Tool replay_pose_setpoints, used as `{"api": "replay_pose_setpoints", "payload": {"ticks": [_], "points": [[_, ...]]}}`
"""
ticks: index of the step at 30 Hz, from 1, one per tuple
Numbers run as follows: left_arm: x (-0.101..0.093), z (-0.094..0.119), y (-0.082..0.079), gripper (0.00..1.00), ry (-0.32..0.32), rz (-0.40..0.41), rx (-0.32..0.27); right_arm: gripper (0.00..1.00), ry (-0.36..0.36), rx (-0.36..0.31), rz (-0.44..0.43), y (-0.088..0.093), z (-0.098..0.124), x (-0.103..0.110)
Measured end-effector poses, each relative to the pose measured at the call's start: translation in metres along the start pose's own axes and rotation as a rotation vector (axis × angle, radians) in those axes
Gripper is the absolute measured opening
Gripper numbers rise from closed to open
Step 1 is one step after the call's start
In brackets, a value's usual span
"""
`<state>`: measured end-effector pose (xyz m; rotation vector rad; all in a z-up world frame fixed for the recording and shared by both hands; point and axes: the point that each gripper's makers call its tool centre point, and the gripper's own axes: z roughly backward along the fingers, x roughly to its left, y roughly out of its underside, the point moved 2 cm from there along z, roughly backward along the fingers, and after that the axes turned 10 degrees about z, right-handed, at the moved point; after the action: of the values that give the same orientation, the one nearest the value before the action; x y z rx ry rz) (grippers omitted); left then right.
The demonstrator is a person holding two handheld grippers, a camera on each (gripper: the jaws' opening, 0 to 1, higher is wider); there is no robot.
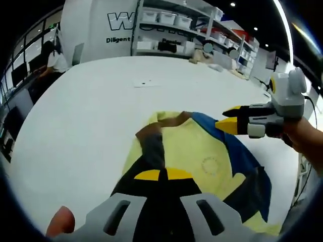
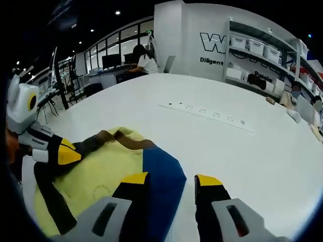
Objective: Fold the garment on the visible template until the final outline fits inside the template.
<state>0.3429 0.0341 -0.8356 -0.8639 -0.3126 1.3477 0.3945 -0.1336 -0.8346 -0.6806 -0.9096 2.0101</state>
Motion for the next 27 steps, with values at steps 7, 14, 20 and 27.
{"api": "replay_pose_setpoints", "payload": {"ticks": [7, 14, 20, 27], "points": [[0.001, -0.001, -0.002, 0.00, 0.001, 0.002, -0.004, 0.25, -0.006, 0.011, 0.007, 0.001, -0.008, -0.002], [0.003, 0.000, -0.003, 0.00, -0.002, 0.003, -0.005, 0.21, -0.011, 0.024, 0.028, 0.002, -0.017, -0.003], [0.004, -0.001, -0.006, 0.00, -0.002, 0.002, -0.009, 0.16, -0.011, 0.043, 0.039, 0.006, -0.021, -0.006], [0.007, -0.001, -0.009, 0.00, -0.006, 0.000, -0.013, 0.12, -0.012, 0.044, 0.050, 0.007, -0.023, -0.007]]}}
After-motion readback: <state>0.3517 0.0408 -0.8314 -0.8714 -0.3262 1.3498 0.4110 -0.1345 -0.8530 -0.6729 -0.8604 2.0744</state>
